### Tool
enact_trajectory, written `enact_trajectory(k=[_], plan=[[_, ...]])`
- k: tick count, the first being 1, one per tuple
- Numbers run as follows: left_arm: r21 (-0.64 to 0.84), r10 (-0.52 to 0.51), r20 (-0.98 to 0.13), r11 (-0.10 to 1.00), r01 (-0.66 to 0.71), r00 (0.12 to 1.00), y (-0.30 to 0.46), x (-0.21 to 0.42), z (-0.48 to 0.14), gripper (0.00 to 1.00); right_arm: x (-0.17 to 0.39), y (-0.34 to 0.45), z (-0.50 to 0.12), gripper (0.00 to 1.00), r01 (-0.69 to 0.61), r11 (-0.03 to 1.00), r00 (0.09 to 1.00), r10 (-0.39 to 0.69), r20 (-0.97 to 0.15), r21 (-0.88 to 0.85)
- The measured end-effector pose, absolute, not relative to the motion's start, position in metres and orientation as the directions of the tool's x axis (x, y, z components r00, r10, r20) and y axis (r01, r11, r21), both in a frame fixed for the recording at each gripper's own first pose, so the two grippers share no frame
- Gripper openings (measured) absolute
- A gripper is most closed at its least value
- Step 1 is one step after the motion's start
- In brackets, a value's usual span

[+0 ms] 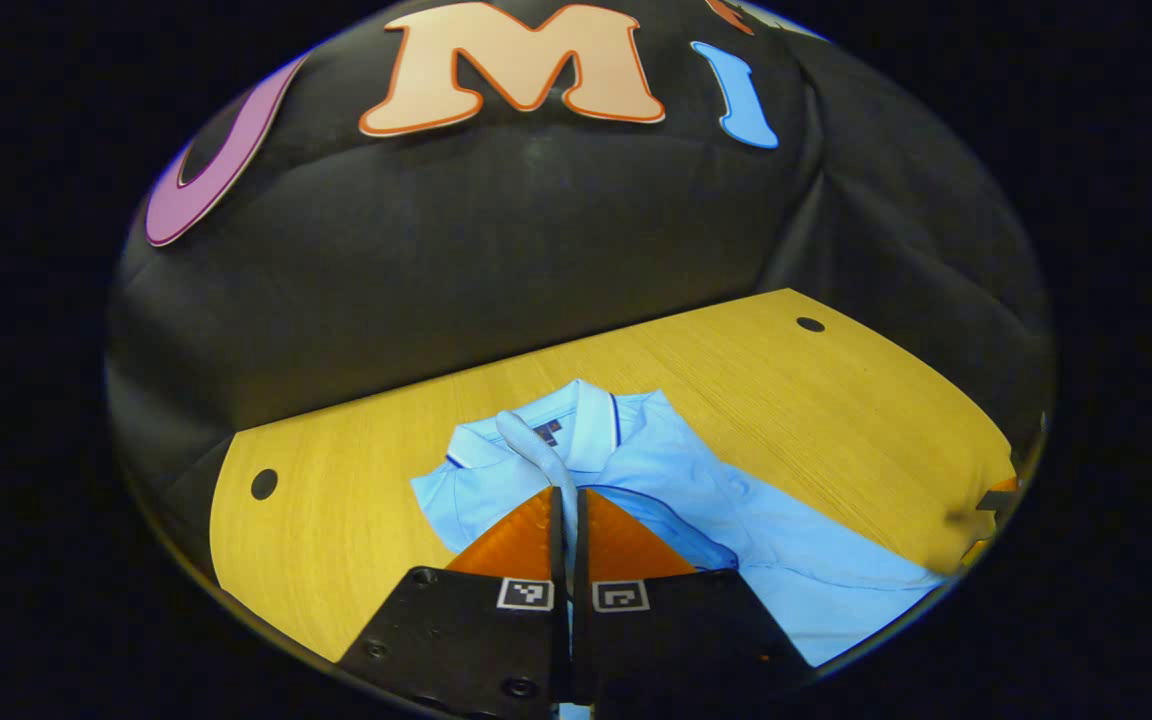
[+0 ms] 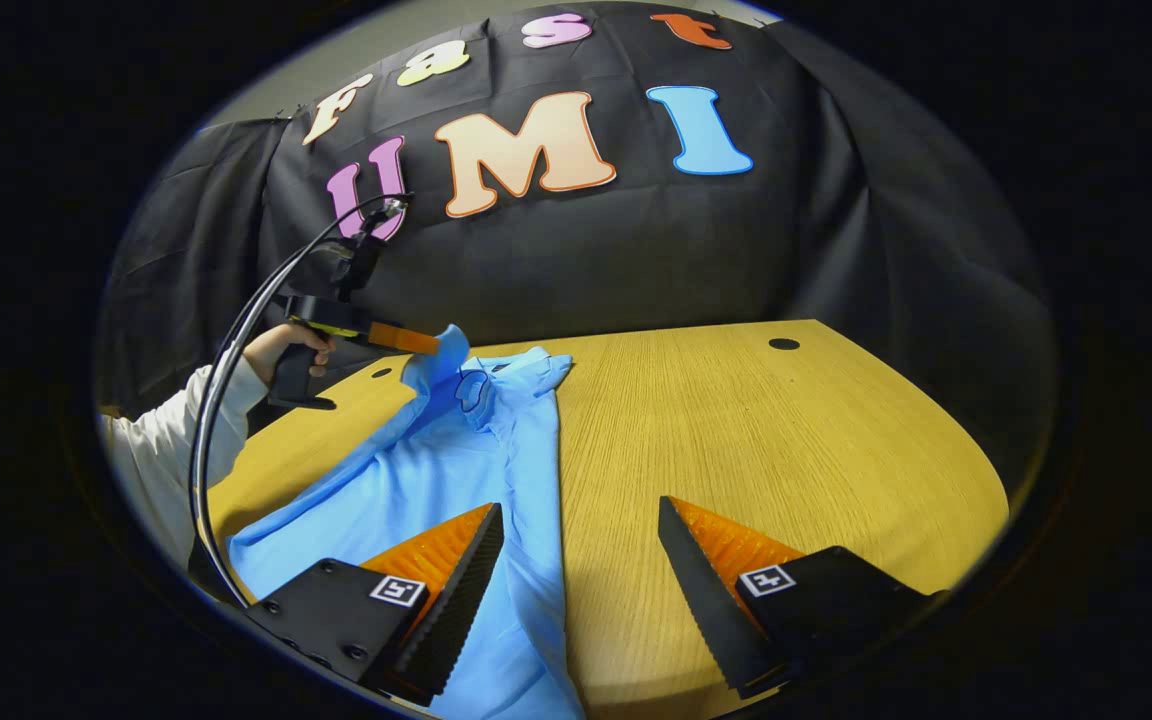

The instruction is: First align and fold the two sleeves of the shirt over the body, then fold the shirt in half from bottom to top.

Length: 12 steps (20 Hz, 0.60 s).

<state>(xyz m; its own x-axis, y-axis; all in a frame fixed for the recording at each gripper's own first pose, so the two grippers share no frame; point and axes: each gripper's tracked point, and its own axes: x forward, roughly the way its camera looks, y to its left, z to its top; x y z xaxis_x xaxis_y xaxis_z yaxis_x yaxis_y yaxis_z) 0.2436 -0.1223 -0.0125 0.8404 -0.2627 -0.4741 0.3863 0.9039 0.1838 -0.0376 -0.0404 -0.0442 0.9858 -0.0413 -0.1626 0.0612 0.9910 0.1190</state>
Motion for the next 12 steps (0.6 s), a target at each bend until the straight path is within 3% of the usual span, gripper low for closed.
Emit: enact_trajectory(k=[3, 4, 5, 8, 12], plan=[[0.184, -0.27, -0.475, 0.9, 0.395, 0.837, -0.141, 0.247, -0.018, 0.04, -0.042, -0.037, -0.048, 0.98, 0.06, 0.992, 0.985, -0.042, -0.169, 0.106], [0.183, -0.274, -0.473, 0.899, 0.398, 0.837, -0.145, 0.246, -0.017, 0.09, -0.043, -0.036, -0.05, 0.93, 0.057, 0.993, 0.984, -0.038, -0.172, 0.105], [0.194, -0.256, -0.477, 0.902, 0.385, 0.841, -0.143, 0.245, -0.019, 0.09, -0.044, -0.033, -0.052, 0.98, 0.05, 0.993, 0.984, -0.031, -0.176, 0.105], [0.277, -0.133, -0.429, 0.922, 0.27, 0.894, -0.109, 0.24, -0.004, 1.0, -0.048, -0.025, -0.056, 0.98, 0.023, 0.995, 0.983, -0.004, -0.183, 0.099], [0.242, -0.099, -0.395, 0.948, 0.208, 0.913, -0.077, 0.196, 0.006, 0.95, -0.055, -0.016, -0.064, 0.98, -0.013, 0.997, 0.98, 0.027, -0.197, 0.074]])
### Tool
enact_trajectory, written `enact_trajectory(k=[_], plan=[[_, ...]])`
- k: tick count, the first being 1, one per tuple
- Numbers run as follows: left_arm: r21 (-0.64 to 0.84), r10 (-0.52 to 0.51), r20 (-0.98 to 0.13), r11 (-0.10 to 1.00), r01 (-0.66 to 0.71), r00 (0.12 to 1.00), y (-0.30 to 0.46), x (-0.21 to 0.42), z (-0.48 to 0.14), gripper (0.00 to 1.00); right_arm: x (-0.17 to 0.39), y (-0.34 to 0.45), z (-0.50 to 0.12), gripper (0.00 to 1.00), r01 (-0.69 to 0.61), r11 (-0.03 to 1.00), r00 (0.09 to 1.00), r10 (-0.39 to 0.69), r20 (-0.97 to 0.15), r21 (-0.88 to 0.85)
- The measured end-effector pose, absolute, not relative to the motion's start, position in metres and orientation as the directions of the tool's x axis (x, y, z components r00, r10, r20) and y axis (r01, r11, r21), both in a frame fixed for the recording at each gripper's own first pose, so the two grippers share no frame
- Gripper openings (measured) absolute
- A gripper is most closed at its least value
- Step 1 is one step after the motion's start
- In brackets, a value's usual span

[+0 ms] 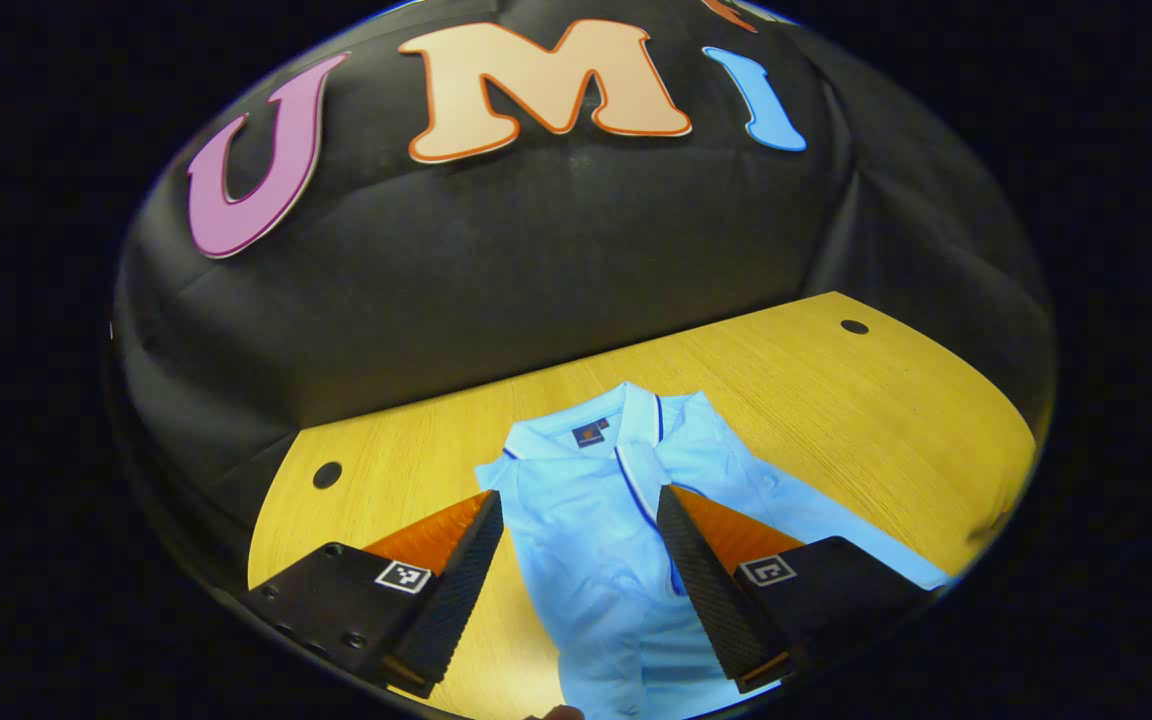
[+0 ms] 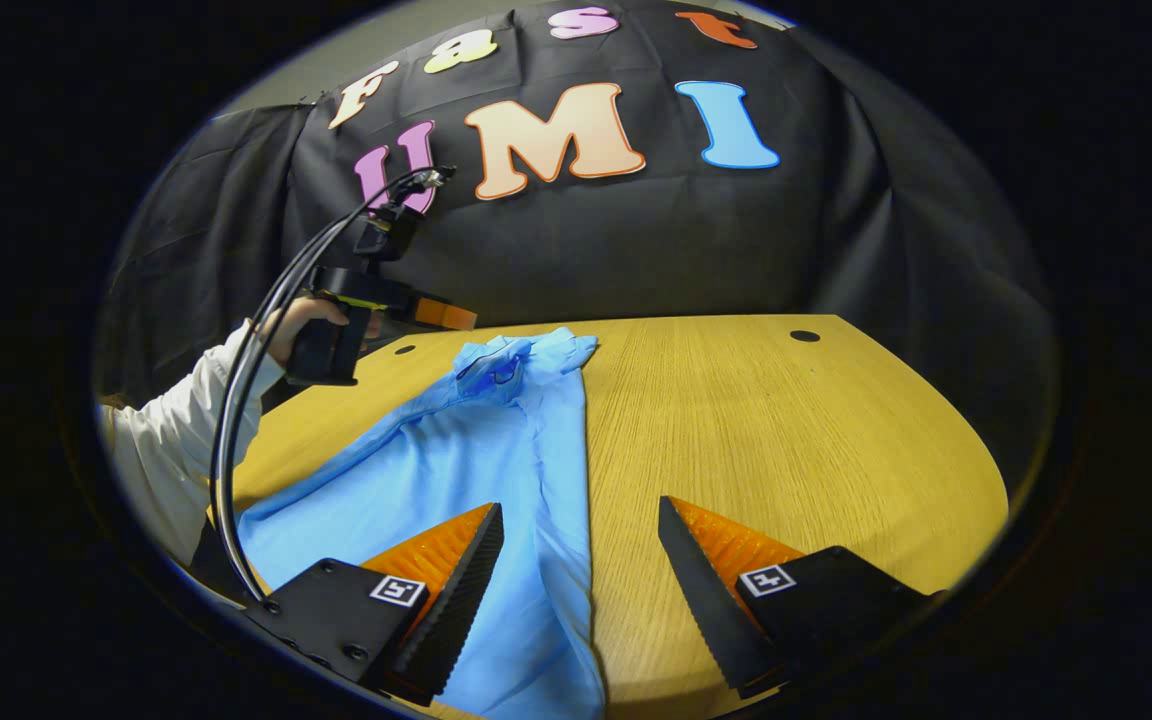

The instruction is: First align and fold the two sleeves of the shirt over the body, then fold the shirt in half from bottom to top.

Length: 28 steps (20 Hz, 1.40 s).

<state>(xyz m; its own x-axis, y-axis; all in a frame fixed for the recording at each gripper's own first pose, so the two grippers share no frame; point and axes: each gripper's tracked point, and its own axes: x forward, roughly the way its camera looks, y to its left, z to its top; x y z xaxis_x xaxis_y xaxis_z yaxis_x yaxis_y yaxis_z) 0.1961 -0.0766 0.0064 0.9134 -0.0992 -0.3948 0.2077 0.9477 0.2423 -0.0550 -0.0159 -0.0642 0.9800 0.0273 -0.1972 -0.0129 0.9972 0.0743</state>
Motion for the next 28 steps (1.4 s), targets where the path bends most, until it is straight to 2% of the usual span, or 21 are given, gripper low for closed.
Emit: enact_trajectory(k=[7, 16, 22, 26, 27, 28], plan=[[0.159, -0.141, -0.416, 0.962, 0.224, 0.899, -0.043, 0.059, -0.016, 0.95, -0.082, 0.003, -0.083, 0.98, -0.065, 0.997, 0.972, 0.073, -0.222, 0.043], [0.114, -0.138, -0.514, 0.967, 0.227, 0.847, -0.031, -0.083, -0.096, 0.95, -0.113, 0.011, -0.105, 0.98, -0.068, 0.998, 0.965, 0.064, -0.256, -0.007], [0.126, -0.113, -0.575, 0.966, 0.224, 0.81, -0.026, -0.123, -0.14, 0.95, -0.127, 0.016, -0.126, 0.98, -0.068, 0.997, 0.961, 0.052, -0.272, -0.048], [0.127, -0.123, -0.56, 0.965, 0.231, 0.819, -0.032, -0.13, -0.147, 0.94, -0.133, 0.017, -0.135, 0.98, -0.064, 0.997, 0.959, 0.052, -0.279, -0.032], [0.115, -0.129, -0.557, 0.966, 0.23, 0.821, -0.034, -0.134, -0.149, 0.93, -0.134, 0.018, -0.135, 0.94, -0.062, 0.998, 0.962, 0.052, -0.27, -0.03], [0.097, -0.138, -0.544, 0.969, 0.226, 0.828, -0.037, -0.135, -0.148, 0.94, -0.134, 0.017, -0.135, 0.98, -0.059, 0.998, 0.964, 0.05, -0.261, -0.027]])
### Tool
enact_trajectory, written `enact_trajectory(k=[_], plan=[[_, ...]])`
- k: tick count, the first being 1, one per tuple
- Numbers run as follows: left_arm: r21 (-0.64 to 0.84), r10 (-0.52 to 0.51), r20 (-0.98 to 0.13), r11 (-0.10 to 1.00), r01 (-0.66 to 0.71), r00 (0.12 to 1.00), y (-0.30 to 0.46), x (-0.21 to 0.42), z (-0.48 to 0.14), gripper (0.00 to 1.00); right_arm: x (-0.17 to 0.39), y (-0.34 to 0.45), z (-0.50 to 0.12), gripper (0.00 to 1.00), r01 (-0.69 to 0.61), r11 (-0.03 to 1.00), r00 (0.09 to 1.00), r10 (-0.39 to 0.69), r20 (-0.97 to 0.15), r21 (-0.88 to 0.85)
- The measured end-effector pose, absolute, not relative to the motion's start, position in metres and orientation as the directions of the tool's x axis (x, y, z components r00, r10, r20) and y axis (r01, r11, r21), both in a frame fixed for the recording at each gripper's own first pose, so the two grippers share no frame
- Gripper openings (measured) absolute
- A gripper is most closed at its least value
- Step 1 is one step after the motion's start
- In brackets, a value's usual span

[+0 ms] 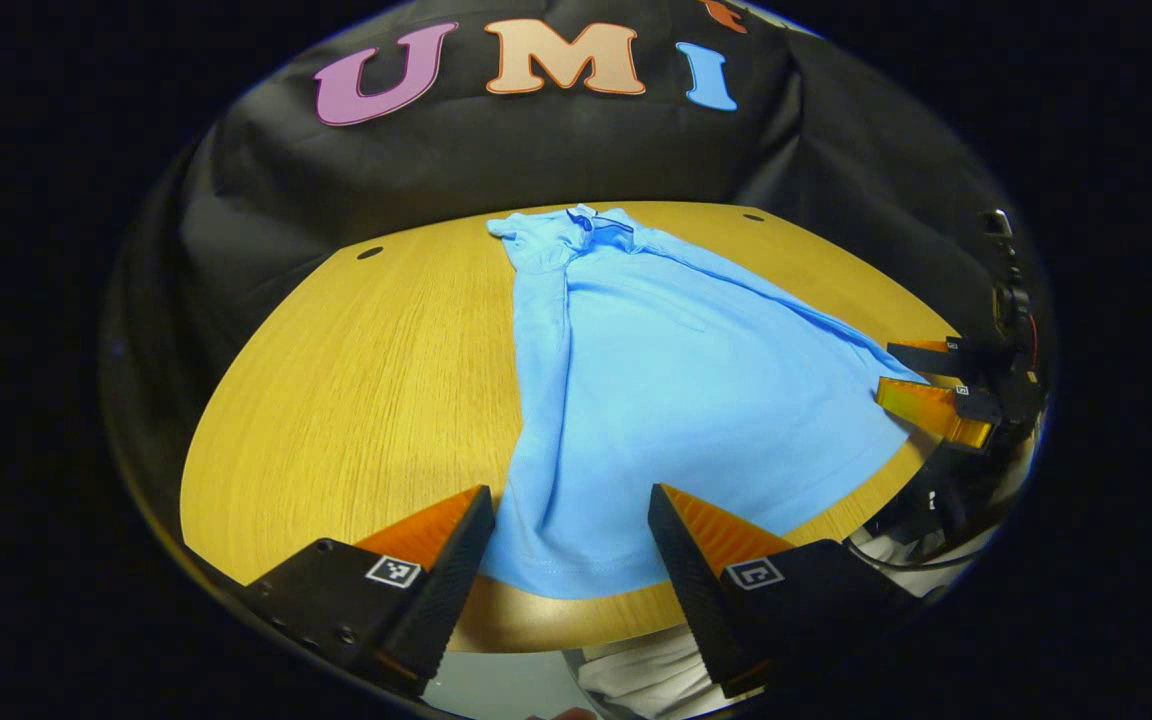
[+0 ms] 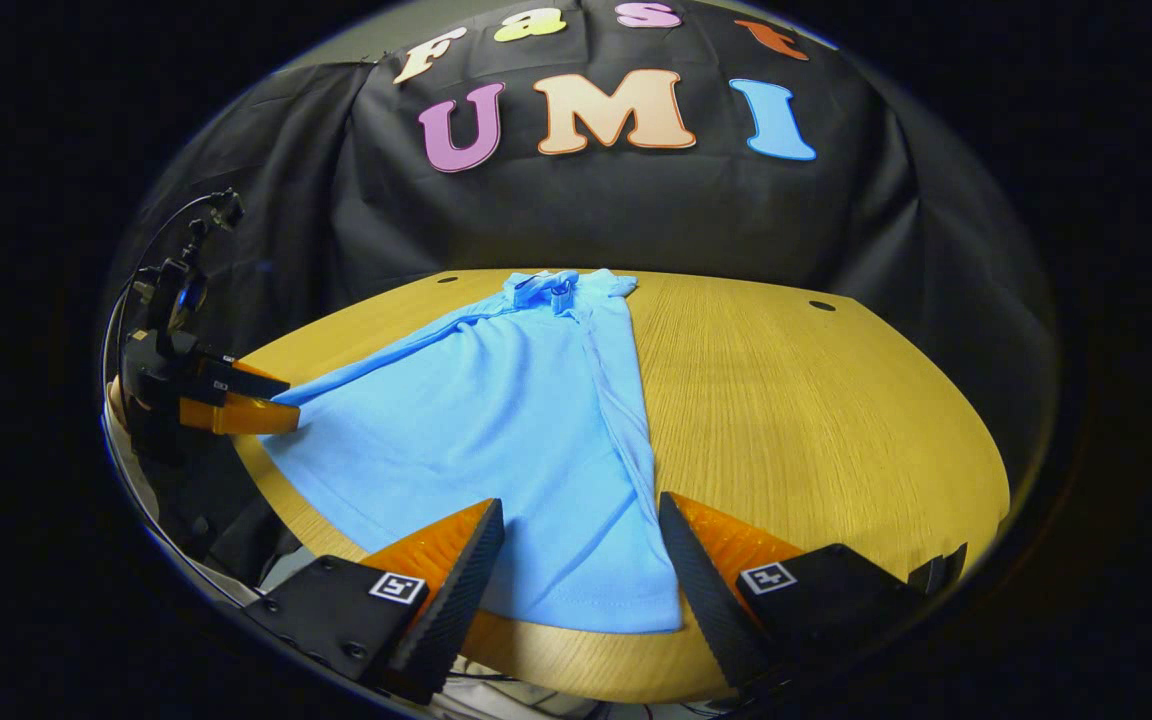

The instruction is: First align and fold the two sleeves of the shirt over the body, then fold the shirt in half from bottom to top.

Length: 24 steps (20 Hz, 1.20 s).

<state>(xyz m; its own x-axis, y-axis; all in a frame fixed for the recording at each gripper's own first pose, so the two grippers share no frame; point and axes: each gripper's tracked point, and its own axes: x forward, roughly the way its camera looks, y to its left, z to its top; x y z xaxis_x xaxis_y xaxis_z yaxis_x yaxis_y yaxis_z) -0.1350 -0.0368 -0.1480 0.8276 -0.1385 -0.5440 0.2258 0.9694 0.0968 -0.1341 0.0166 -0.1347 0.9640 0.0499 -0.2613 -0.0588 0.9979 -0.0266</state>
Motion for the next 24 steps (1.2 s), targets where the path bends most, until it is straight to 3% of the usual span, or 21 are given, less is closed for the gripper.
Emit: enact_trajectory(k=[4, 5, 6, 7, 8, 9, 10, 11, 12, 14, 15, 24], plan=[[0.082, -0.166, -0.498, 0.968, 0.237, 0.851, -0.043, -0.136, -0.149, 0.88, -0.132, 0.027, -0.137, 0.94, -0.08, 0.997, 0.966, 0.071, -0.249, -0.025], [0.08, -0.181, -0.486, 0.965, 0.25, 0.855, -0.047, -0.136, -0.149, 0.84, -0.131, 0.031, -0.136, 0.79, -0.09, 0.996, 0.966, 0.081, -0.244, -0.028], [0.08, -0.189, -0.479, 0.963, 0.257, 0.857, -0.049, -0.136, -0.15, 0.67, -0.13, 0.034, -0.136, 0.7, -0.102, 0.994, 0.966, 0.092, -0.241, -0.029], [0.075, -0.199, -0.475, 0.961, 0.265, 0.857, -0.053, -0.137, -0.15, 0.62, -0.13, 0.039, -0.137, 0.63, -0.117, 0.993, 0.964, 0.108, -0.243, -0.022], [0.071, -0.207, -0.475, 0.96, 0.272, 0.855, -0.055, -0.138, -0.15, 0.47, -0.129, 0.042, -0.137, 0.5, -0.126, 0.992, 0.963, 0.118, -0.243, -0.014], [0.061, -0.22, -0.469, 0.958, 0.28, 0.856, -0.059, -0.137, -0.148, 0.39, -0.13, 0.046, -0.136, 0.35, -0.139, 0.99, 0.961, 0.132, -0.243, -0.009], [0.053, -0.229, -0.468, 0.957, 0.285, 0.853, -0.062, -0.139, -0.147, 0.23, -0.128, 0.049, -0.138, 0.28, -0.142, 0.99, 0.96, 0.136, -0.244, -0.008], [0.056, -0.229, -0.465, 0.956, 0.286, 0.855, -0.063, -0.137, -0.146, 0.11, -0.127, 0.049, -0.135, 0.11, -0.141, 0.99, 0.961, 0.133, -0.244, -0.016], [0.061, -0.227, -0.466, 0.956, 0.286, 0.856, -0.063, -0.137, -0.144, 0.01, -0.127, 0.05, -0.136, 0.11, -0.14, 0.99, 0.96, 0.128, -0.248, -0.03], [0.057, -0.228, -0.461, 0.957, 0.286, 0.857, -0.063, -0.135, -0.143, 0.0, -0.127, 0.051, -0.136, 0.11, -0.134, 0.99, 0.961, 0.122, -0.247, -0.034], [0.055, -0.229, -0.464, 0.957, 0.286, 0.856, -0.063, -0.135, -0.143, 0.0, -0.126, 0.052, -0.133, 0.03, -0.133, 0.991, 0.961, 0.123, -0.246, -0.022], [0.076, -0.211, -0.413, 0.961, 0.264, 0.886, -0.058, -0.1, -0.101, 0.0, -0.092, 0.049, -0.082, 0.03, -0.115, 0.992, 0.976, 0.124, -0.179, 0.058]])
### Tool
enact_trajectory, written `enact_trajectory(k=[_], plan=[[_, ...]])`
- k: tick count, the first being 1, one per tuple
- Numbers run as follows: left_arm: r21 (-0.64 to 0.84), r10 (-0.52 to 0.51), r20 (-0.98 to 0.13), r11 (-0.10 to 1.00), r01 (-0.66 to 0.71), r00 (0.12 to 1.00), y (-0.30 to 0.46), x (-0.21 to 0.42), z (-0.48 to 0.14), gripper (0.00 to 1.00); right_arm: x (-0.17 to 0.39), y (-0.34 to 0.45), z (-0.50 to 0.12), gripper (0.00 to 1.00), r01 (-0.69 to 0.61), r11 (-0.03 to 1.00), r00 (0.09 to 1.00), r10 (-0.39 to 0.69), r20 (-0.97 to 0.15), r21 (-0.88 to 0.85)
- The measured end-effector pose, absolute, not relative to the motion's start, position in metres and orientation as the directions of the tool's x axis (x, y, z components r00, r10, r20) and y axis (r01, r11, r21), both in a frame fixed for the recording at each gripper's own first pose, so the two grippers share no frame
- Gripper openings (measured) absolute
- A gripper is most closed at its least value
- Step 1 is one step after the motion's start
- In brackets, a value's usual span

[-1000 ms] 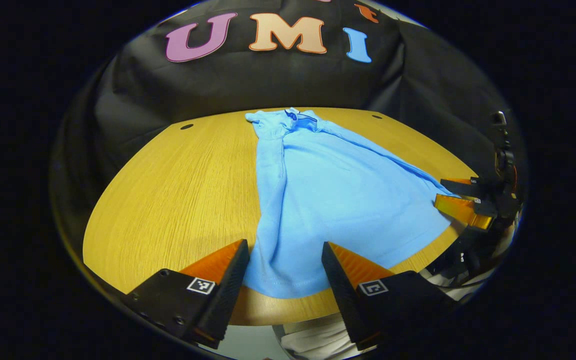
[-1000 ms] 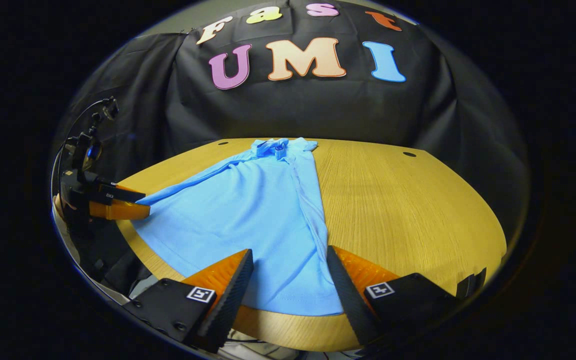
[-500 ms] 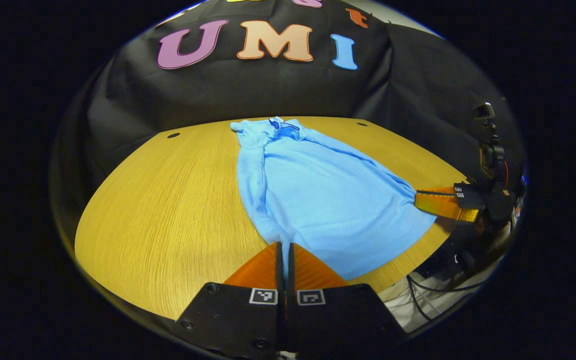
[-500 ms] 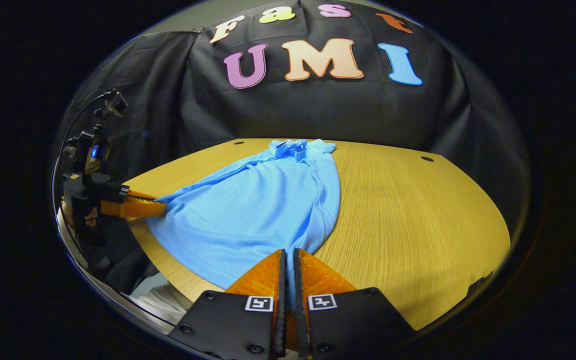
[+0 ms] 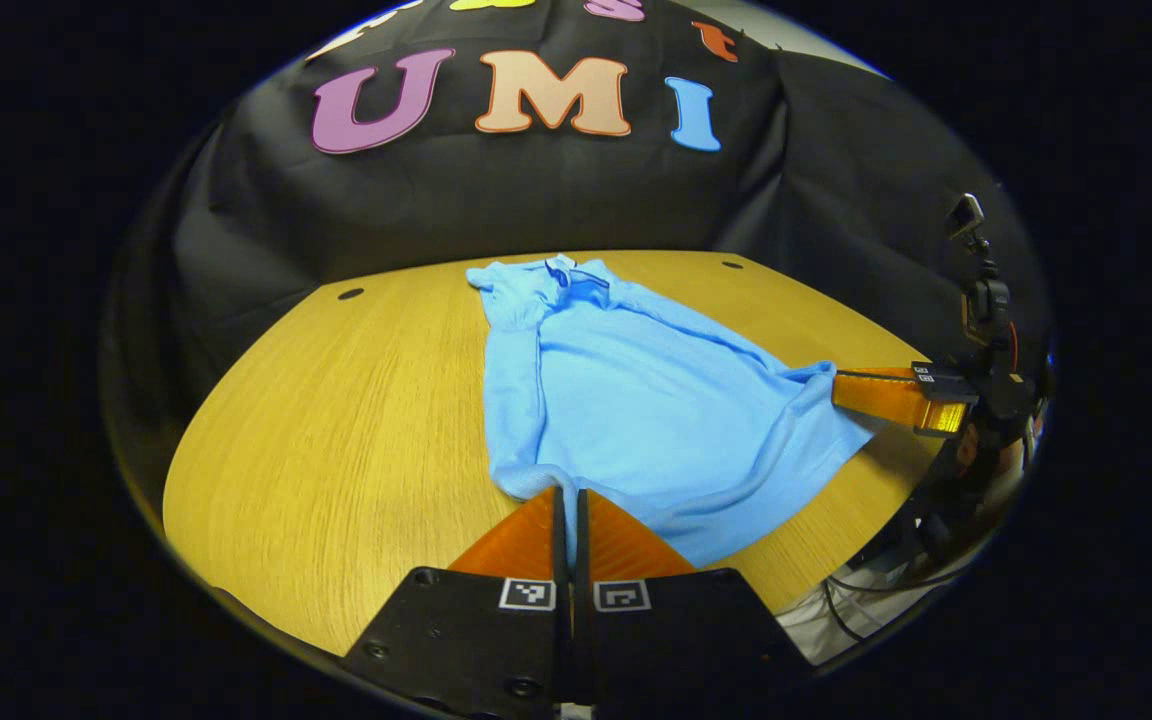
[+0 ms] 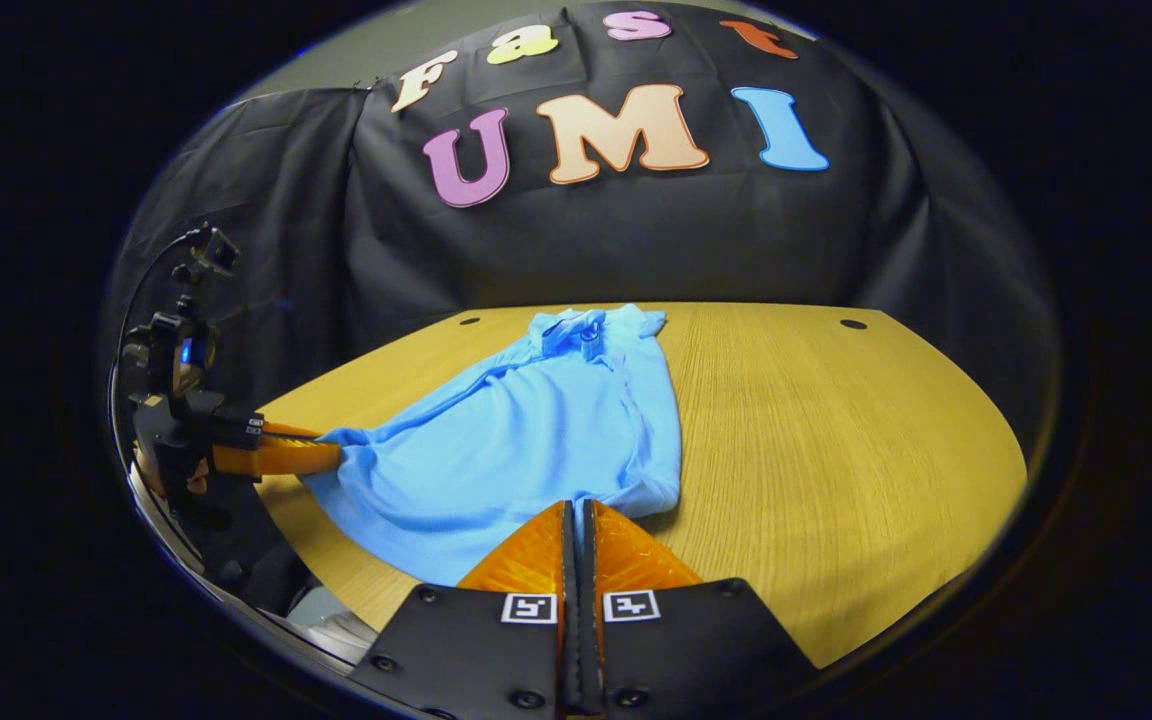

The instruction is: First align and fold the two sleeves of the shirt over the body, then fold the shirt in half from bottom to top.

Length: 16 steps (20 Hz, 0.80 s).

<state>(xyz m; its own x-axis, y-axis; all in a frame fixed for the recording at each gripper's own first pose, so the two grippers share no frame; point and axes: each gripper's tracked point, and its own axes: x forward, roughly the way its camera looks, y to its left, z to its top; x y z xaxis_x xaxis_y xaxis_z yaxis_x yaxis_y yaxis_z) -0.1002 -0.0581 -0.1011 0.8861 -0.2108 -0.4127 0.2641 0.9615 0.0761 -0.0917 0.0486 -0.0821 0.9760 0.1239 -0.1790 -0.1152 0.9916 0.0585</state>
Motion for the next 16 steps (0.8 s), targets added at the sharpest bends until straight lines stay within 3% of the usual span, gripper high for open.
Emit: enact_trajectory(k=[3, 16], plan=[[0.038, -0.243, -0.379, 0.96, 0.278, 0.893, -0.063, -0.078, -0.079, 0.0, -0.068, 0.047, -0.061, 0.02, -0.113, 0.994, 0.978, 0.113, -0.177, 0.014], [0.04, -0.201, -0.242, 0.975, 0.217, 0.949, -0.039, 0.051, 0.015, 0.0, 0.057, 0.024, 0.024, 0.02, -0.094, 0.991, 0.985, 0.079, -0.152, -0.096]])
